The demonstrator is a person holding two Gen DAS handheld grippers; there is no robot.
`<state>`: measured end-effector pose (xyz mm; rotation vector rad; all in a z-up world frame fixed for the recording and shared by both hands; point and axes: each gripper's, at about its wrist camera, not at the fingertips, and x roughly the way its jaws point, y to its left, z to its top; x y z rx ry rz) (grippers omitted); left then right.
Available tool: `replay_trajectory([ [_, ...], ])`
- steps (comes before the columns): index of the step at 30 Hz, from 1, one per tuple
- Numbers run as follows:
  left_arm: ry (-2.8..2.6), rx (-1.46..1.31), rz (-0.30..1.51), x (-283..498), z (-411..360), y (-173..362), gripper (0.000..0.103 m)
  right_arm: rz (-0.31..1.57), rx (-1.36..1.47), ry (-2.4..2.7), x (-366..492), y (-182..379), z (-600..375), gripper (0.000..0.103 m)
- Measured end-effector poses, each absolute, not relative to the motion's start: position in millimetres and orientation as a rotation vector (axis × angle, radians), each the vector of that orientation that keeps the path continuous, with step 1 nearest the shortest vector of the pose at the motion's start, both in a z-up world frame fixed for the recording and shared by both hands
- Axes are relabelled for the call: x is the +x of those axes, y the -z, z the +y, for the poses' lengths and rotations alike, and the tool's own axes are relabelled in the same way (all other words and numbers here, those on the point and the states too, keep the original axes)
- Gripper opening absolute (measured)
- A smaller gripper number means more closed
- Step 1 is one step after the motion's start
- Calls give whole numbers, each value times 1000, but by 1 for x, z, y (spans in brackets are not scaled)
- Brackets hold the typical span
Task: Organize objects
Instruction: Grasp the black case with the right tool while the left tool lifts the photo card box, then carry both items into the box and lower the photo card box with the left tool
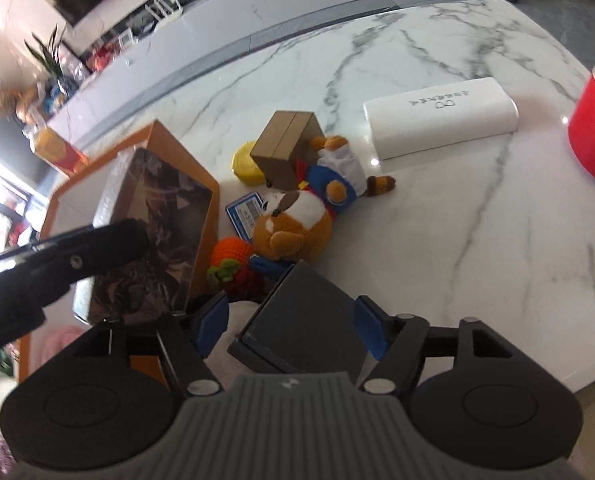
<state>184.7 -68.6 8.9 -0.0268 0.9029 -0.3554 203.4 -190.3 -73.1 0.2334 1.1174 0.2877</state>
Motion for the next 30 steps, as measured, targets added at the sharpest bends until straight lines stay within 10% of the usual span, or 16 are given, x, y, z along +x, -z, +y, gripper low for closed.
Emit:
replay_trajectory([
  [30, 392, -173, 840, 139, -28, -43, 26, 1077, 272, -229, 166, 55, -235, 40],
])
